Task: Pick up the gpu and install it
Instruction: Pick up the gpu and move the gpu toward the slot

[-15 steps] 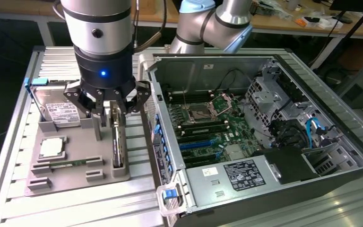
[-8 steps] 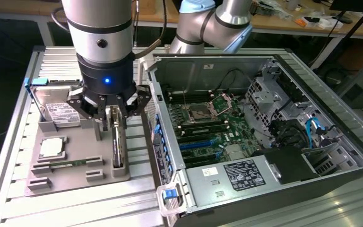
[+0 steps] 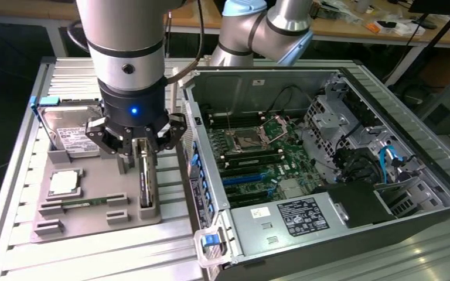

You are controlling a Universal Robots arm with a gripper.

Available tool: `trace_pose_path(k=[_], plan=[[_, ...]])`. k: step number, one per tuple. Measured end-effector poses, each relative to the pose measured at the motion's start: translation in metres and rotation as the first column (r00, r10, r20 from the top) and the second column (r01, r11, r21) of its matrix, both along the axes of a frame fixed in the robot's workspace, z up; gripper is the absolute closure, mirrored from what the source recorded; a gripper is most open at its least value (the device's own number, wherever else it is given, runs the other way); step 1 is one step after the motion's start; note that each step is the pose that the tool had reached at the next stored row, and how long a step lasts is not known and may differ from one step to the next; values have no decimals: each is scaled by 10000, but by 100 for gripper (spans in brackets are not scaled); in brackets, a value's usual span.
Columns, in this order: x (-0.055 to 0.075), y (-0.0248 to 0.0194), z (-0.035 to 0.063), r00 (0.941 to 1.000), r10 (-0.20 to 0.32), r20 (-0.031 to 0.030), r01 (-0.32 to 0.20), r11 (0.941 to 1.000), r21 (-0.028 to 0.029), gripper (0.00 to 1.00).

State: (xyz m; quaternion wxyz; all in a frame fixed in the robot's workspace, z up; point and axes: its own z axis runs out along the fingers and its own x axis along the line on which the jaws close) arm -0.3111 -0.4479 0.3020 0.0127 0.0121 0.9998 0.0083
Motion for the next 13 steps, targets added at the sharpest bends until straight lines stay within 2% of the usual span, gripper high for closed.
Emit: trace_pose_path(k=[7, 10, 13], plan=[[-1, 12, -146, 9999, -146, -1, 146, 9999, -1, 58], [1, 47, -217, 9996, -283, -1, 283, 9996, -1, 58], [1, 125, -274, 9995, -310, 1, 310, 9995, 0, 58]])
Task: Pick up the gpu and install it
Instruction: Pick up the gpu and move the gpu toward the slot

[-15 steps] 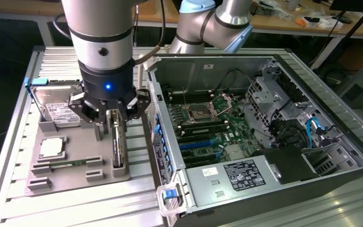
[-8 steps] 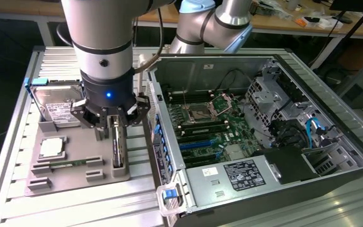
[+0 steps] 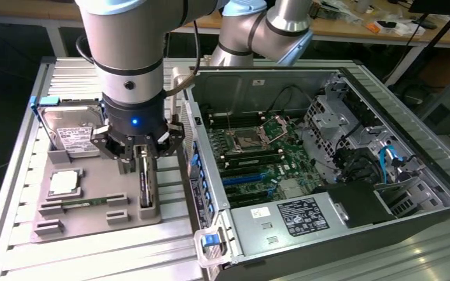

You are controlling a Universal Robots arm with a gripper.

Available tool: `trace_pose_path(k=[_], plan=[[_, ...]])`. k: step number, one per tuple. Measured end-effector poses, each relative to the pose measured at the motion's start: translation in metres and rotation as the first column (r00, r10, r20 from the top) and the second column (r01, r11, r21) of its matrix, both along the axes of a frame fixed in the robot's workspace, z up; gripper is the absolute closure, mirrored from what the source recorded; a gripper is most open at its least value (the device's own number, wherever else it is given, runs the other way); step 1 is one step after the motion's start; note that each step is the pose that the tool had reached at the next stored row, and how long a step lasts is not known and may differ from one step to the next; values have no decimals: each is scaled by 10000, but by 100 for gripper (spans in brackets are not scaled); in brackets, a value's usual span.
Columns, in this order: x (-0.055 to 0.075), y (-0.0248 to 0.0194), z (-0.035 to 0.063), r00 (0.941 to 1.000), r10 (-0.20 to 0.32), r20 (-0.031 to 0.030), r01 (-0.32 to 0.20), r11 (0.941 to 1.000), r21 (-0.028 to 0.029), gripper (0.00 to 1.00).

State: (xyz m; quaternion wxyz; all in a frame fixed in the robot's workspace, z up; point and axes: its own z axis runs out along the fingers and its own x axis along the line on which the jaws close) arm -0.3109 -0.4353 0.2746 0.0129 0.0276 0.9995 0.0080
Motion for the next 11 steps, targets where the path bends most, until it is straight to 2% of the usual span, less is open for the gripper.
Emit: trace_pose_path(k=[2, 3, 9, 11], plan=[[0, 67, -19, 10000, -1, -2, 1, 10000, -4, 58], [0, 77, -36, 10000, -4, 0, 4, 10000, -2, 58], [-31, 78, -163, 10000, -44, -1, 44, 10000, -3, 58], [-32, 59, -195, 10000, -51, 0, 51, 10000, -2, 58]])
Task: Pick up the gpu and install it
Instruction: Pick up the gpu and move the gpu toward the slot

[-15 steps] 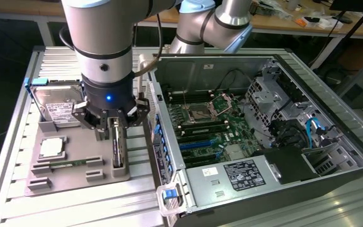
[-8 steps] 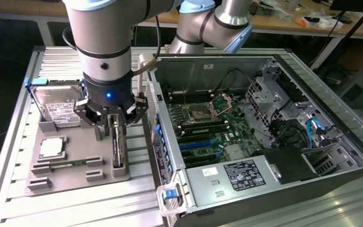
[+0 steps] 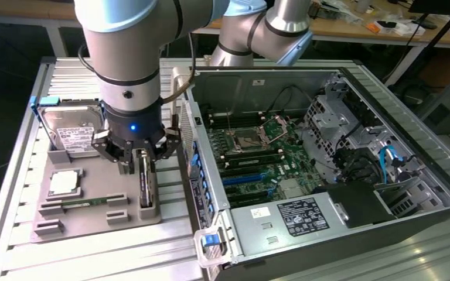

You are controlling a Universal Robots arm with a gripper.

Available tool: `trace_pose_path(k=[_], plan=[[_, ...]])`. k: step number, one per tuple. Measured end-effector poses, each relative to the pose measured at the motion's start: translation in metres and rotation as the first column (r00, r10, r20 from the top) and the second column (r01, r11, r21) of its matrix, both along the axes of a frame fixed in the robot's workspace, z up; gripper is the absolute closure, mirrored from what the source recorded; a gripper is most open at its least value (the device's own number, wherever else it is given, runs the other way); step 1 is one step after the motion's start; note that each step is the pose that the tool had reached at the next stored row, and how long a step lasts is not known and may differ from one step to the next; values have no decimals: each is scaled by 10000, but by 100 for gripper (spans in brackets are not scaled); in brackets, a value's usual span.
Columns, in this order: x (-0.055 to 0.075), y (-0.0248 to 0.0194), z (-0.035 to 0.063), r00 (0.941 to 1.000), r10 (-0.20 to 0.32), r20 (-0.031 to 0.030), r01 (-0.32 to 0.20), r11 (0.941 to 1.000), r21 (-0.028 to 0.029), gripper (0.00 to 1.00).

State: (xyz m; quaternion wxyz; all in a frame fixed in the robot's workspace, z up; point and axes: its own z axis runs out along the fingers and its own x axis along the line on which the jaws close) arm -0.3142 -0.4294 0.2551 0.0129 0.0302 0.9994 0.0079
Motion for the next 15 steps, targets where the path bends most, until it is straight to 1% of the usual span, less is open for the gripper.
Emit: trace_pose_path(k=[1, 3, 6, 10, 15], plan=[[0, -16, -21, 10000, -7, -1, 7, 10000, 0, 58], [0, -26, -47, 10000, -16, 0, 16, 10000, 1, 58], [6, -28, -55, 10000, -24, -3, 24, 10000, -2, 58], [50, -28, -64, 10000, -36, -1, 36, 10000, 0, 58], [49, -28, -64, 10000, -36, -1, 36, 10000, 0, 58]])
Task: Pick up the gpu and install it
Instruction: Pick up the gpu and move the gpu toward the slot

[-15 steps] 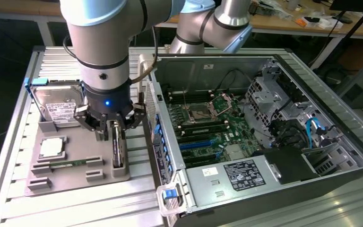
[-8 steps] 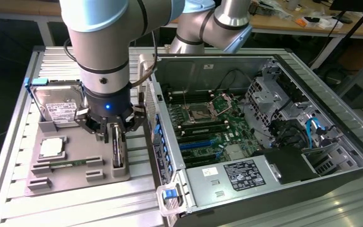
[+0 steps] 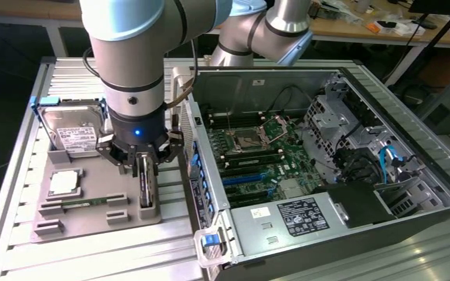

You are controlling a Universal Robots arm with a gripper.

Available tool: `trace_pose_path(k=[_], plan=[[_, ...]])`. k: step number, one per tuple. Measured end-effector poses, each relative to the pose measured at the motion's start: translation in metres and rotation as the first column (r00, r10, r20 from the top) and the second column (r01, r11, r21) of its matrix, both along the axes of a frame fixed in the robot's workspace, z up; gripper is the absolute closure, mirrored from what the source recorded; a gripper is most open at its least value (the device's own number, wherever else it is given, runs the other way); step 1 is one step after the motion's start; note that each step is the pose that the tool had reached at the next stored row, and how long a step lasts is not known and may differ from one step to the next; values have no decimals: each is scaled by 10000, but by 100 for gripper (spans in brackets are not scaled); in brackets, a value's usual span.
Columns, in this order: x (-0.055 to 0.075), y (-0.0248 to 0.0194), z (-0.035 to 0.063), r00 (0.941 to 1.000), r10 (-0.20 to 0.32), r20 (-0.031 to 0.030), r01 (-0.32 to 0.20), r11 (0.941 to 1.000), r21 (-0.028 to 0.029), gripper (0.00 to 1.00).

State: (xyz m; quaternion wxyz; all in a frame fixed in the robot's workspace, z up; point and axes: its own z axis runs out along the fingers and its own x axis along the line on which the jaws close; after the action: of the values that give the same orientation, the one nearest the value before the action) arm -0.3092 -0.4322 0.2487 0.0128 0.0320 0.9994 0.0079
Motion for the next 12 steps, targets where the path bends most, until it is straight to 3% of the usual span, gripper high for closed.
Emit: trace_pose_path(k=[3, 12], plan=[[-51, 0, 0, 10000, 0, -1, 0, 10000, -1, 58], [-17, 0, -1, 10000, -1, -3, 1, 10000, -1, 58]])
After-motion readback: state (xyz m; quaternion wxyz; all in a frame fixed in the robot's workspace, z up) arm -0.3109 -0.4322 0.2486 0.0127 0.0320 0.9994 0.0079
